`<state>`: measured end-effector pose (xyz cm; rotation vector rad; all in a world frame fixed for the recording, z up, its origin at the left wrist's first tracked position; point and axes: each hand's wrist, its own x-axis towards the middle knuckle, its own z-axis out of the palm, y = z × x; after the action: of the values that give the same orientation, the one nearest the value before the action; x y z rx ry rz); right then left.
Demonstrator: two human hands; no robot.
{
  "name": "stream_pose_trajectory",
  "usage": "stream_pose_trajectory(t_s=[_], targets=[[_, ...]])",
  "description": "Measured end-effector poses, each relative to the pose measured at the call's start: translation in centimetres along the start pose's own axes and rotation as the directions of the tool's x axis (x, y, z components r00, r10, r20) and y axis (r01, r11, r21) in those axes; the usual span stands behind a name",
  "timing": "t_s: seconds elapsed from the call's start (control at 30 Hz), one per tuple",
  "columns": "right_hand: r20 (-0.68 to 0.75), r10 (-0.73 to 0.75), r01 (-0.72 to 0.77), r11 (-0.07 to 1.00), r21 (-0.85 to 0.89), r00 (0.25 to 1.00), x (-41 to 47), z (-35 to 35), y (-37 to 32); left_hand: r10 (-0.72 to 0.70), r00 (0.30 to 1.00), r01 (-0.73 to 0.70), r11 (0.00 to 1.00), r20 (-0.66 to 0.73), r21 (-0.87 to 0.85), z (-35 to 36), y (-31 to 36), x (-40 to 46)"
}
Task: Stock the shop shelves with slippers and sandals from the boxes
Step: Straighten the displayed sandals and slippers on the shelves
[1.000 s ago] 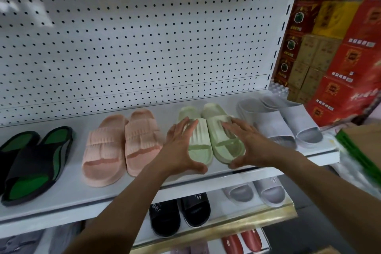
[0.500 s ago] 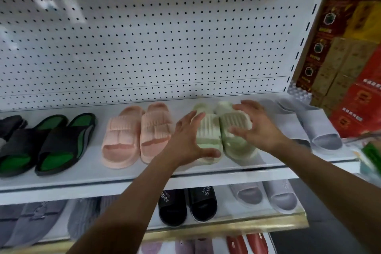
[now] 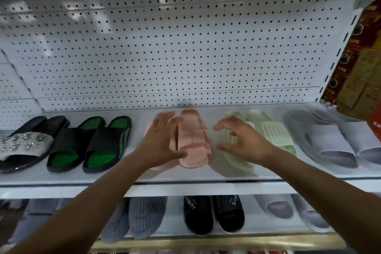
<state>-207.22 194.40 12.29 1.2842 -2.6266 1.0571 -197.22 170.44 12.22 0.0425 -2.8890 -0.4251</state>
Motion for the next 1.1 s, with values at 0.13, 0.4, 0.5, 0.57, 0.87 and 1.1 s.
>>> stream_pose_trajectory(t_s=[0.13,0.4,0.5,0.57,0.87,1.1], targets=[[0.046,0.036,-0.031,0.993,-0.116,0.998,2.2,2.1,-2.9,-0.057,0.994,0.061,0.997,0.09,-0.044,-2.0,-3.1,0.3],[0.119,0.294,-0.239,0.91,-0.339,0.948,5.4,5.3,-3.1,-0.024,0.959,0.041,0.998,0.282,-0.056,-3.4,-7.6,1.6],[0.116,0.315,-0.265,0.909,-0.323,0.942,6.0,6.0,-3.3,-0.019,0.95,0.039,0.998,0.313,-0.056,-3.3,-8.3,2.5],[0.098,0.324,-0.288,0.918,-0.274,0.941,6.1,6.2,-3.9,0.009,0.949,0.01,0.998,0.315,-0.058,-3.4,-8.5,2.8],[0.054,0.259,-0.239,0.94,-0.243,0.964,5.6,7.3,-4.6,0.065,0.953,-0.036,0.994,0.294,-0.103,-3.9,-10.9,2.4],[0.029,0.24,-0.226,0.943,-0.244,0.97,5.5,7.1,-3.9,0.091,0.96,-0.065,0.992,0.263,-0.108,-3.5,-10.9,2.9]])
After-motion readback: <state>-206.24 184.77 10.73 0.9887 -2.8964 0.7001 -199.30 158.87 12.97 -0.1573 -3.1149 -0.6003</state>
